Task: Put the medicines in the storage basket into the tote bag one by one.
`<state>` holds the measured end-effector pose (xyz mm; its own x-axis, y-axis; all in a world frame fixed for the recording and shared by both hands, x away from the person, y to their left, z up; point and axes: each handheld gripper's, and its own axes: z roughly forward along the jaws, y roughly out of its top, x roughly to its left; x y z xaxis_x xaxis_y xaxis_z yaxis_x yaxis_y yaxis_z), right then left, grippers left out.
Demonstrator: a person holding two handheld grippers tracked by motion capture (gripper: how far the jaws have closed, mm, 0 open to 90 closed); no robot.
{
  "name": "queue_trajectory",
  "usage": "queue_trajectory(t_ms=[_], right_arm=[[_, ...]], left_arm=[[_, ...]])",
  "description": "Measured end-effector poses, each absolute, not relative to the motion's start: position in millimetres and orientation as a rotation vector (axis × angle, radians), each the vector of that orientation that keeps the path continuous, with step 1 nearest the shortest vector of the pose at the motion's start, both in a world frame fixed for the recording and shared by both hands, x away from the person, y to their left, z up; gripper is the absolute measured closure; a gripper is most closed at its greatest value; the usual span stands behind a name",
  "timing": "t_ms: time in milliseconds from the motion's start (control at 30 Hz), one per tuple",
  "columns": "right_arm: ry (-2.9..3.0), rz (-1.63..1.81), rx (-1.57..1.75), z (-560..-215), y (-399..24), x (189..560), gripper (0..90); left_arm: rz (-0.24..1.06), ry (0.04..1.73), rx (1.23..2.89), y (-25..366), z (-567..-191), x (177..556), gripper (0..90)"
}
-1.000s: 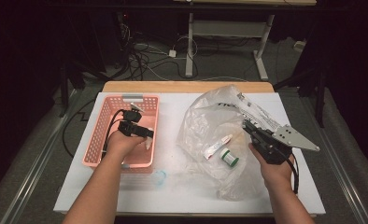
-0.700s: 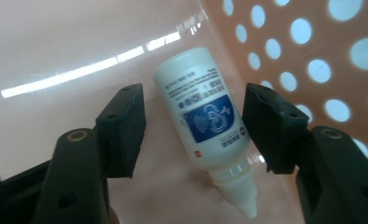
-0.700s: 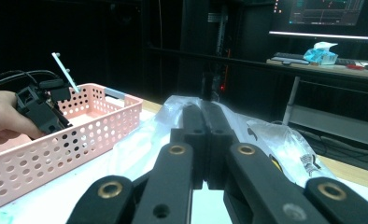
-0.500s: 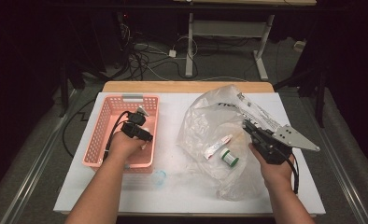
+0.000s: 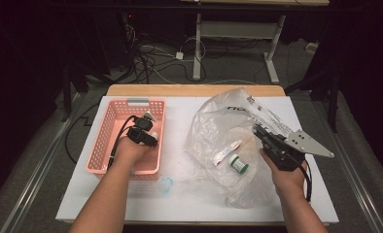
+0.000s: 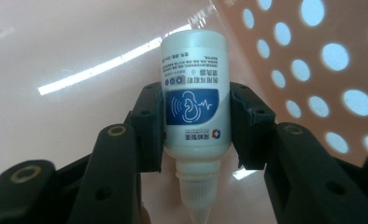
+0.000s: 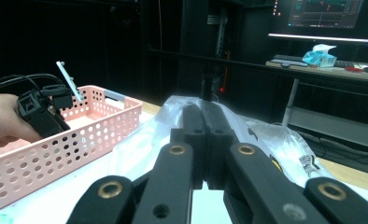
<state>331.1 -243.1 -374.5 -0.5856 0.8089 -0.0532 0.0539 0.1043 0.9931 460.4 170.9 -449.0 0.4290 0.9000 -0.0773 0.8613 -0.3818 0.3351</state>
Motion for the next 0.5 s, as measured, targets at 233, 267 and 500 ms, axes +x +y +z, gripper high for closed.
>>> queue_trajectory(t_ms=[233, 267, 500], right_arm=[[1.756, 1.543, 0.844, -374.2, -244.2, 331.3, 90.0], [1.755, 1.545, 0.847, -374.3, -243.8, 331.3, 90.0], [1.760, 1.540, 0.831, -374.2, -242.8, 331.2, 90.0]], left_arm=[[0.182, 1.493, 2.308, 176.4, -437.9, 454.8, 57.8], [0.187, 1.482, 2.303, 176.9, -435.8, 453.0, 57.8], [0.226, 1.432, 2.242, 182.7, -423.4, 438.3, 57.8]])
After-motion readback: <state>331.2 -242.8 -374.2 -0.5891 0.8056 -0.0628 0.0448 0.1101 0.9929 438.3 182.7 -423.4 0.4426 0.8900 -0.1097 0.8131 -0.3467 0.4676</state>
